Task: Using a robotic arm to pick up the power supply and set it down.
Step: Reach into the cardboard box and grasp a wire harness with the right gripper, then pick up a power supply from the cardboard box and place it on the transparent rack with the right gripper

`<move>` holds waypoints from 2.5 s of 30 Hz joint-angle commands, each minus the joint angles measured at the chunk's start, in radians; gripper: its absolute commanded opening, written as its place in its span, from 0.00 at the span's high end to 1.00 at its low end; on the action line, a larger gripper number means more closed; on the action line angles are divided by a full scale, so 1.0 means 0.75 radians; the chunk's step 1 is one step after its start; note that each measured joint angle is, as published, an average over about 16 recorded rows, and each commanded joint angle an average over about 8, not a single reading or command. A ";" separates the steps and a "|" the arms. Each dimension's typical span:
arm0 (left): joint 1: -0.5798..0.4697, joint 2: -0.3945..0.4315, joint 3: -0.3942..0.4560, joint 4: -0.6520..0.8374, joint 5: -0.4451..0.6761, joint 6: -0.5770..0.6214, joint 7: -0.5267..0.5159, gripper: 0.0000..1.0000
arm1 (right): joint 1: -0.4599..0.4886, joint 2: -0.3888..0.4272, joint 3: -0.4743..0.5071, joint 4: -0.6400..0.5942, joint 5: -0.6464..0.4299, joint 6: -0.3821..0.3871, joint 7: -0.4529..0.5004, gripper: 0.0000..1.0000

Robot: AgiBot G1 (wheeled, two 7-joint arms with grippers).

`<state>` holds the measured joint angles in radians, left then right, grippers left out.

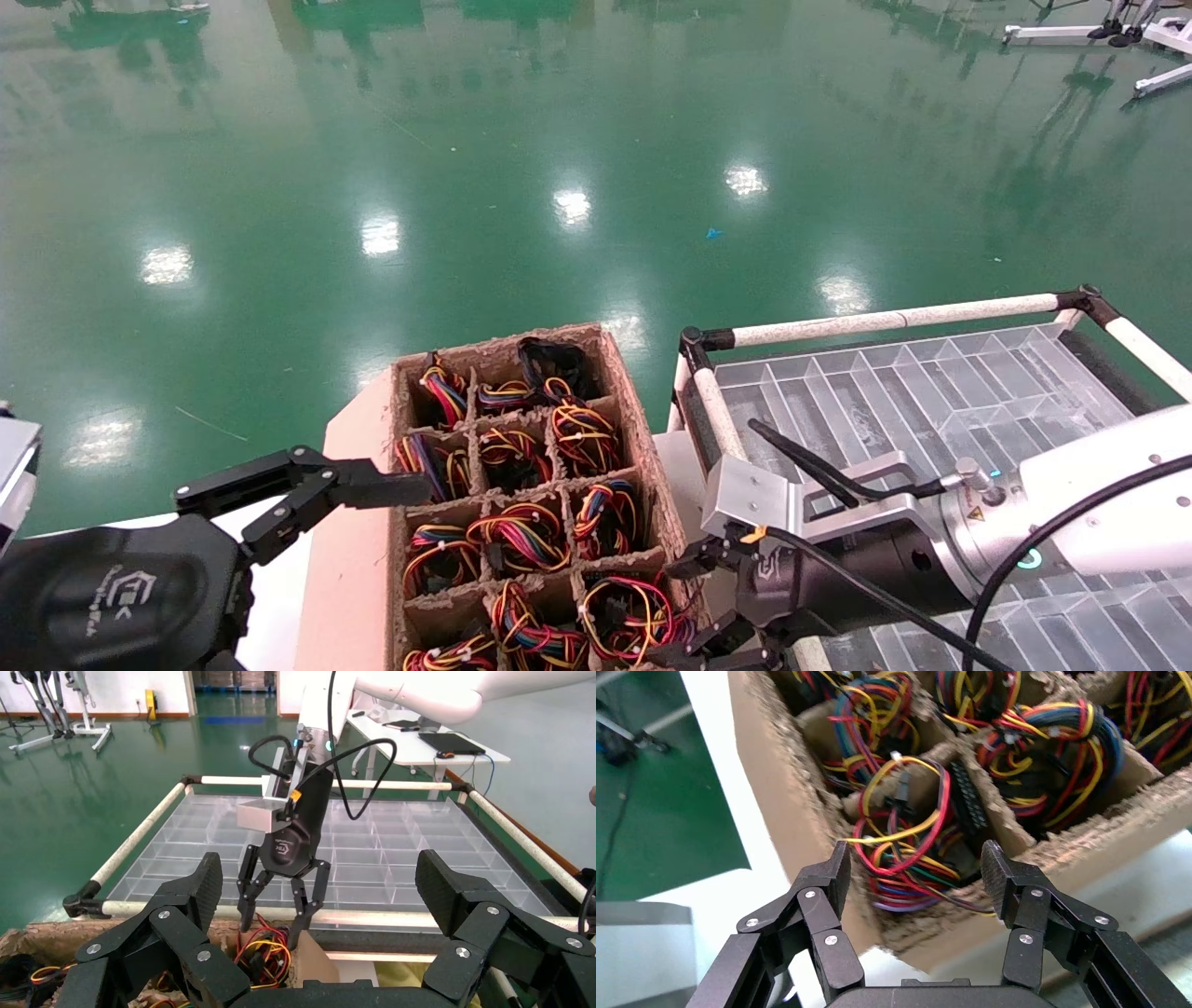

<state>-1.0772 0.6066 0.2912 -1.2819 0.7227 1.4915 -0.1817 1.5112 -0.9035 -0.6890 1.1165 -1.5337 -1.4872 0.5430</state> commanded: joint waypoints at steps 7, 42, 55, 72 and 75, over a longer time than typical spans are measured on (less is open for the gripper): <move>0.000 0.000 0.001 0.000 0.000 0.000 0.000 0.00 | 0.025 -0.031 -0.022 -0.037 -0.039 -0.005 -0.022 1.00; -0.001 -0.001 0.003 0.000 -0.002 -0.001 0.002 0.00 | 0.121 -0.035 -0.028 0.061 -0.040 -0.054 -0.001 1.00; -0.001 -0.002 0.004 0.000 -0.003 -0.002 0.002 0.00 | 0.244 0.076 0.156 0.168 0.128 0.039 0.035 1.00; -0.001 -0.002 0.006 0.000 -0.004 -0.002 0.003 0.00 | 0.637 -0.022 0.202 -0.313 0.052 0.036 -0.371 1.00; -0.001 -0.002 0.006 0.000 -0.004 -0.003 0.003 0.00 | 0.689 -0.059 0.163 -0.460 -0.027 0.047 -0.491 1.00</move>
<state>-1.0782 0.6048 0.2957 -1.2818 0.7196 1.4895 -0.1794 2.0144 -0.9483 -0.5656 0.7731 -1.5505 -1.4368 0.1687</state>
